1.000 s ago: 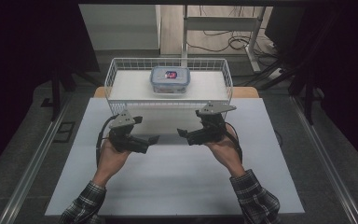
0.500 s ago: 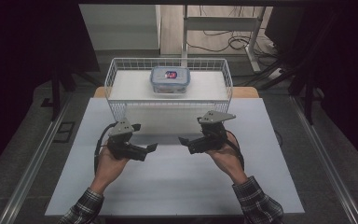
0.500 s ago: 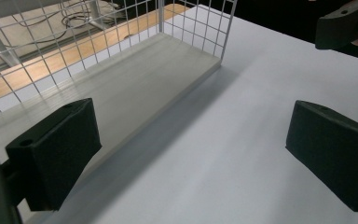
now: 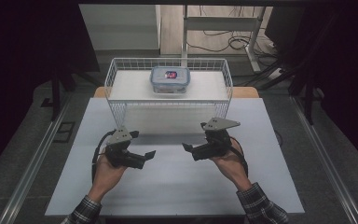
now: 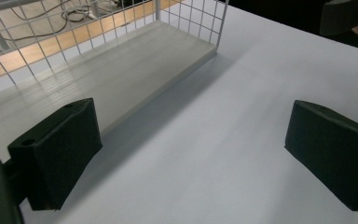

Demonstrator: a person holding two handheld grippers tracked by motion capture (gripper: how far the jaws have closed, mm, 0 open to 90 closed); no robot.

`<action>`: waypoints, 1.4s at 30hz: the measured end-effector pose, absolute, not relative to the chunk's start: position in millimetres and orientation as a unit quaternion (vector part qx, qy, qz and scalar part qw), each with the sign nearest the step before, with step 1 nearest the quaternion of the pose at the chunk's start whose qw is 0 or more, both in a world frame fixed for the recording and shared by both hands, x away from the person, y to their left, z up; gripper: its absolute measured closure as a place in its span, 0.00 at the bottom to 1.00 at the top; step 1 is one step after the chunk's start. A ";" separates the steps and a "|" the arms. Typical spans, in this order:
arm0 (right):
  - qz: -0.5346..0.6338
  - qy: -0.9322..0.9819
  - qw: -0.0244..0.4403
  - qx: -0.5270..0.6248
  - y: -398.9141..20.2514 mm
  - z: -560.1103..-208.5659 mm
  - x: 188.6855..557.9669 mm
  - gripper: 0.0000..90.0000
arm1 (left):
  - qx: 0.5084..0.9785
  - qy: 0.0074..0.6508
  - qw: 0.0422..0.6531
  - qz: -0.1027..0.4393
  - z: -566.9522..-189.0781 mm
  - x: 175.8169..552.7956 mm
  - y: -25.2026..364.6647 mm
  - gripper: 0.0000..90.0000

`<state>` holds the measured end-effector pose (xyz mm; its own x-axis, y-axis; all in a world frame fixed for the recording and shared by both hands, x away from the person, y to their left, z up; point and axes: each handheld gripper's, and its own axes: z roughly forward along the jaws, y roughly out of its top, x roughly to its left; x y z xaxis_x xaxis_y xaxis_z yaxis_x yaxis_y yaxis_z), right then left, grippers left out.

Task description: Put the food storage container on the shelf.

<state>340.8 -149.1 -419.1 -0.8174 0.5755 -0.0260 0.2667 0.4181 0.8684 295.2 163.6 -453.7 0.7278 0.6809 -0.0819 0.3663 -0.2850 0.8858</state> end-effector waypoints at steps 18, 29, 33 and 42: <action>0.466 0.836 0.148 0.250 -147.5 -439.2 320.7 0.00 | 0.799 0.331 0.478 0.154 -474.8 270.9 158.1 0.03; 0.462 0.839 0.141 0.251 -152.0 -452.9 312.0 0.00 | 0.804 0.330 0.469 0.157 -484.8 260.6 157.3 0.03; 0.460 0.841 0.139 0.250 -154.8 -457.1 308.1 0.00 | 0.802 0.336 0.469 0.153 -488.9 258.2 160.5 0.03; 0.450 0.846 0.139 0.251 -163.1 -466.9 299.4 0.00 | 0.802 0.343 0.465 0.150 -494.4 251.4 168.0 0.04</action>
<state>299.4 -163.1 -466.9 -0.8356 0.5492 -0.0089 0.2990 0.4684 0.8314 251.4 168.0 -494.4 0.7192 0.6903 -0.0790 0.4109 -0.3309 0.8495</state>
